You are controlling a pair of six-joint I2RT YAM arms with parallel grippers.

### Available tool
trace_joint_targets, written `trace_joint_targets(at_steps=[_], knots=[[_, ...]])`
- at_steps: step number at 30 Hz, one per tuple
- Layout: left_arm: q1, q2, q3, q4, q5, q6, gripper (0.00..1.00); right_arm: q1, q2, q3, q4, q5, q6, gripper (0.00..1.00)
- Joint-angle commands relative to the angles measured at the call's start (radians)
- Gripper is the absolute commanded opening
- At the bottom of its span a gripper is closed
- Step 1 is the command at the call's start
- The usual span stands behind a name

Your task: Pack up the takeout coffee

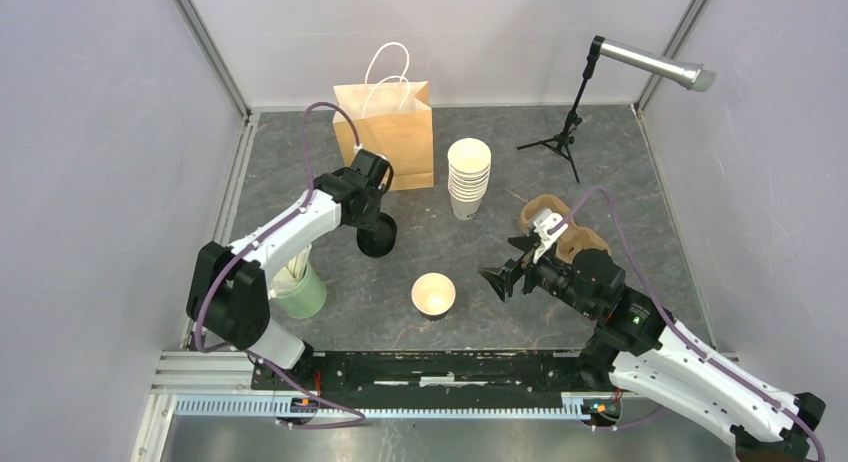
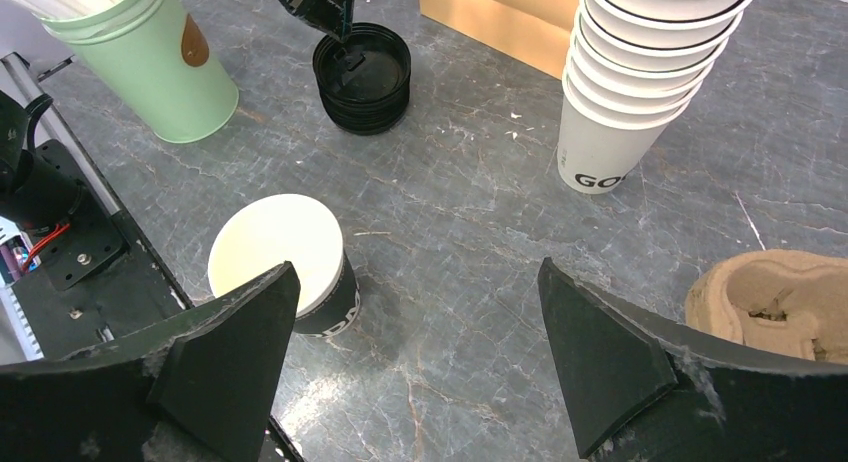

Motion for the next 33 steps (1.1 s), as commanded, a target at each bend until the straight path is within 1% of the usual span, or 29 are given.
trace_joint_targets(at_steps=[1, 5, 7, 11, 13, 18, 20, 22, 26, 33], knots=[[0.045, 0.019, 0.008, 0.052, 0.009, -0.037, 0.44, 0.002, -0.015, -0.004, 0.015, -0.001, -0.009, 0.96], [0.060, 0.033, 0.014, 0.059, 0.043, -0.032, 0.42, 0.002, -0.006, 0.002, -0.004, -0.009, -0.018, 0.96], [0.061, 0.046, 0.017, 0.057, 0.050, -0.031, 0.38, 0.002, -0.003, 0.004, -0.013, -0.012, -0.018, 0.96], [0.062, 0.054, 0.006, 0.064, 0.048, -0.035, 0.36, 0.002, -0.006, 0.004, -0.012, -0.015, -0.021, 0.96], [0.062, 0.058, 0.009, 0.061, 0.041, -0.032, 0.34, 0.002, -0.006, 0.004, -0.011, -0.017, -0.020, 0.96], [0.067, 0.062, 0.022, 0.053, 0.038, -0.021, 0.20, 0.003, -0.003, 0.000, -0.009, -0.019, -0.017, 0.95], [0.070, 0.060, 0.023, 0.050, 0.045, -0.019, 0.13, 0.003, -0.002, -0.003, -0.009, -0.021, -0.017, 0.95], [0.073, 0.059, 0.024, 0.050, 0.064, -0.014, 0.03, 0.002, -0.003, -0.007, -0.009, -0.023, -0.018, 0.95], [0.073, 0.056, 0.029, 0.038, 0.077, -0.014, 0.02, 0.003, -0.003, -0.015, -0.003, -0.024, -0.017, 0.95], [0.074, -0.008, 0.055, 0.011, 0.103, -0.031, 0.02, 0.003, 0.013, -0.034, 0.031, -0.040, -0.022, 0.95]])
